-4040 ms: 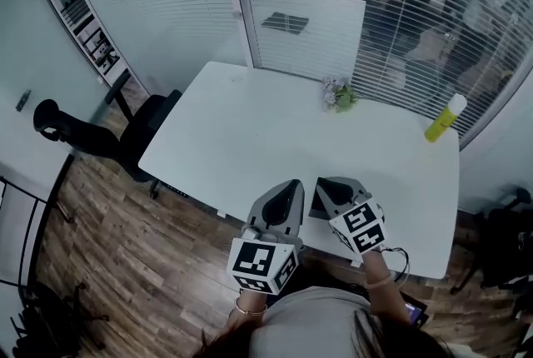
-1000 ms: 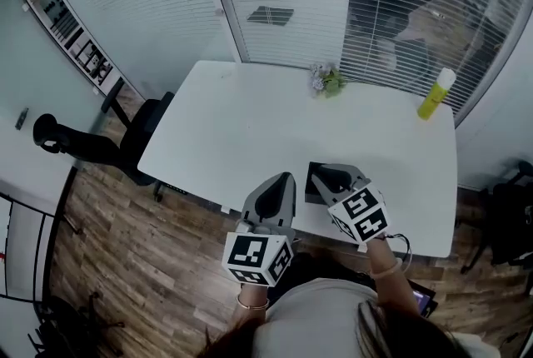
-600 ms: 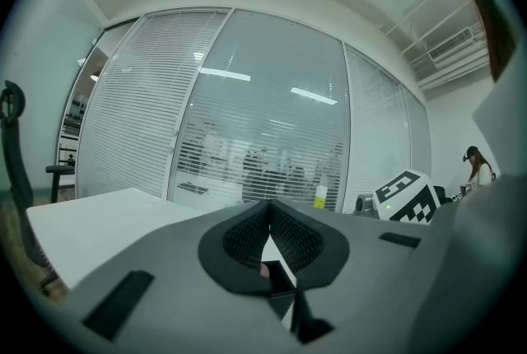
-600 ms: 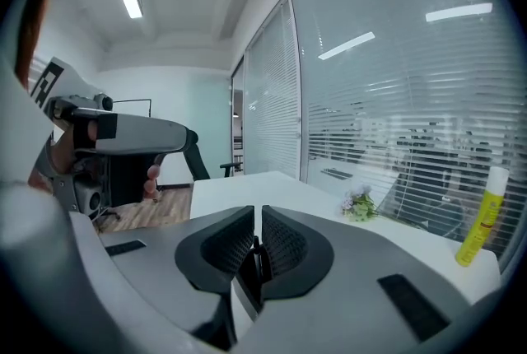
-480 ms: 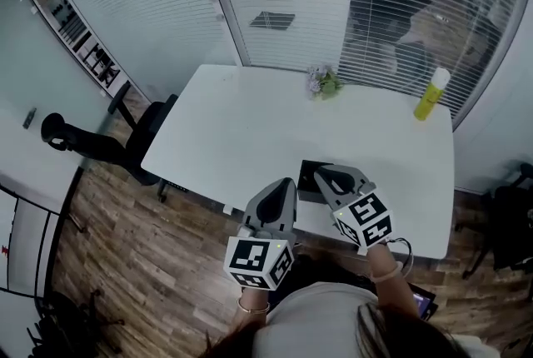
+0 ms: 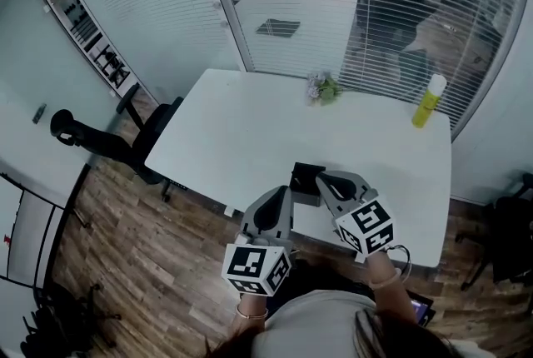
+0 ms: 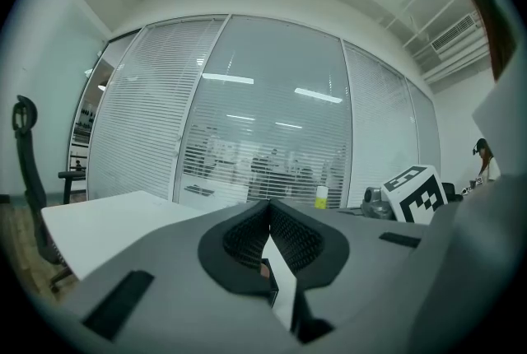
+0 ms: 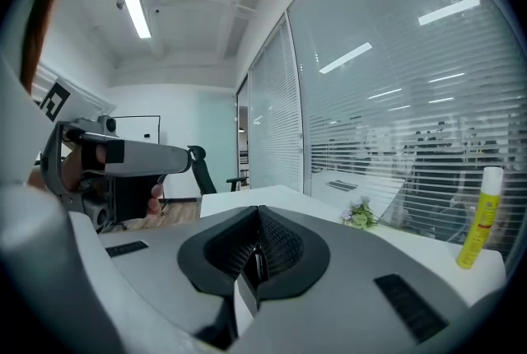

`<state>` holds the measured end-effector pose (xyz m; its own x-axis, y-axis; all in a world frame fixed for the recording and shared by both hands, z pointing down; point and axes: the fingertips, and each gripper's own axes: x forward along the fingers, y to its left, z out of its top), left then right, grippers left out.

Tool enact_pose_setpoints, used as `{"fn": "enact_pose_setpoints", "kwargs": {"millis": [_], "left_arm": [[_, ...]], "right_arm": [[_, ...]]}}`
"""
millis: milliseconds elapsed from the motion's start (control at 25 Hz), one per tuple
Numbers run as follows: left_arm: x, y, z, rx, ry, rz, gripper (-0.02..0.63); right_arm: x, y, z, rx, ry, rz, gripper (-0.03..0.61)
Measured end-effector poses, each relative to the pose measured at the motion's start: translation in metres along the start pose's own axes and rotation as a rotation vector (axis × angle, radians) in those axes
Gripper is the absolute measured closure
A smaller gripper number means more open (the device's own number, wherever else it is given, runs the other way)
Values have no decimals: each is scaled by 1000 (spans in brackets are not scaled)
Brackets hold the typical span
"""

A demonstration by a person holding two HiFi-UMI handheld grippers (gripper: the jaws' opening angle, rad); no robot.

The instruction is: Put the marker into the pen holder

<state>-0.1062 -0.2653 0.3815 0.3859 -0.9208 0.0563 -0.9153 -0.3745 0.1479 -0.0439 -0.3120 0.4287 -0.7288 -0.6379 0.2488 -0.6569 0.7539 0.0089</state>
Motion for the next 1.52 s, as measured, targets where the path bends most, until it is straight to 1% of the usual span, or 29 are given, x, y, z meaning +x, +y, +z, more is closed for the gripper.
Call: {"fn": "enact_pose_setpoints", "kwargs": {"millis": [160, 360, 640, 880, 1040, 1280, 1520], "left_arm": [[-5, -12, -2, 8, 2, 17, 595], [-10, -23, -9, 18, 10, 39, 595], [-14, -28, -9, 22, 12, 40, 595], [-19, -19, -9, 26, 16, 29, 595], [-25, -18, -8, 50, 36, 13, 595], [-36, -14, 1, 76, 25, -12, 595], [-47, -20, -2, 64, 22, -35, 595]], "right_arm": [[-14, 1, -2, -26, -12, 6, 551], [-26, -4, -3, -34, -46, -3, 551], [-37, -10, 12, -64, -104, -34, 551], [-42, -10, 19, -73, -120, -87, 551], [-49, -4, 17, -69, -100, -114, 551], [-60, 7, 21, -84, -98, -149, 551], [-73, 17, 22, -83, -100, -180, 551]]}}
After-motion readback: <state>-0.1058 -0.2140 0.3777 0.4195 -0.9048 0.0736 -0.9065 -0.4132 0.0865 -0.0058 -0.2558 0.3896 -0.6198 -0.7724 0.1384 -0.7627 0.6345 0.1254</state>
